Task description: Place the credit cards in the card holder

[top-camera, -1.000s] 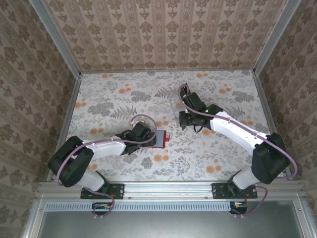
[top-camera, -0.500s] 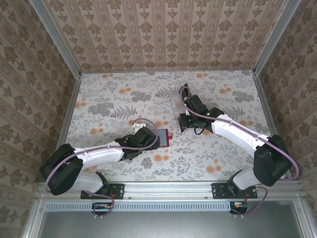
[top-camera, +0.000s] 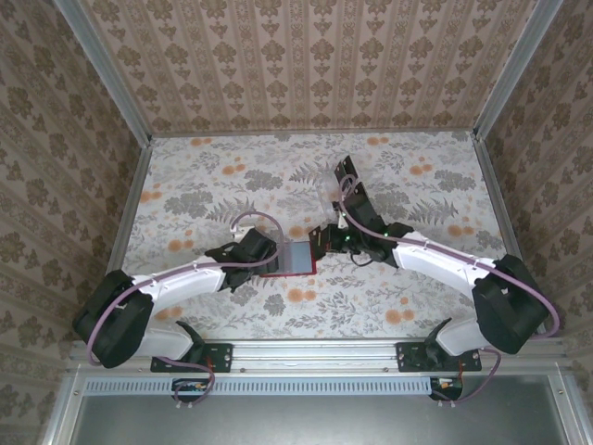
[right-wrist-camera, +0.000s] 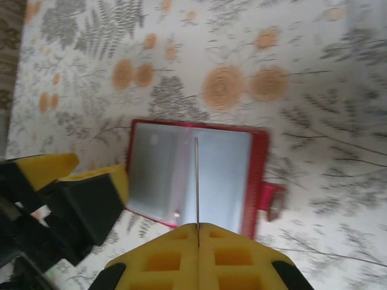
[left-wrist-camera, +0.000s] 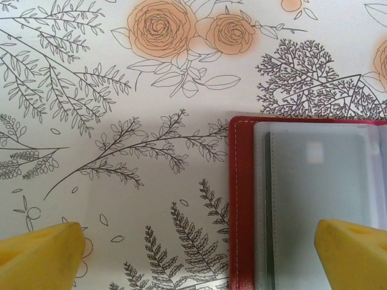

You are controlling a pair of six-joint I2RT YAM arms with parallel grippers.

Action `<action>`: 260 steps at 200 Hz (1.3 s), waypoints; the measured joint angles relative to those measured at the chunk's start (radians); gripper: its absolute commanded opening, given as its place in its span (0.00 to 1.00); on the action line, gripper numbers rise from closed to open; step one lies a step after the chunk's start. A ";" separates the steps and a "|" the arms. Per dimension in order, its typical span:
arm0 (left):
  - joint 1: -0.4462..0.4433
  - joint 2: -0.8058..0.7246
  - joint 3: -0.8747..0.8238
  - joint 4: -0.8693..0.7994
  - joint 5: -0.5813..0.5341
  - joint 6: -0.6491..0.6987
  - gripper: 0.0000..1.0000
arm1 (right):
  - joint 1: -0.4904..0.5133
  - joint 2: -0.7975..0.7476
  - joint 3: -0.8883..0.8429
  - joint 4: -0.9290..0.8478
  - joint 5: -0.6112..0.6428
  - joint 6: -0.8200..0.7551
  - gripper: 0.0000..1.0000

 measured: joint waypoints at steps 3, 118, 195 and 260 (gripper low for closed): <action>0.000 0.000 0.000 0.000 0.000 0.004 1.00 | 0.009 0.005 0.000 0.010 0.000 0.005 0.00; 0.000 0.000 -0.001 0.024 0.026 0.044 1.00 | 0.115 0.224 -0.030 0.240 0.085 0.114 0.00; 0.000 0.038 -0.001 0.033 0.030 0.079 1.00 | 0.115 0.251 -0.045 0.276 0.100 0.125 0.00; 0.000 0.085 0.005 0.025 0.000 0.076 1.00 | 0.115 0.251 -0.056 0.291 0.103 0.126 0.00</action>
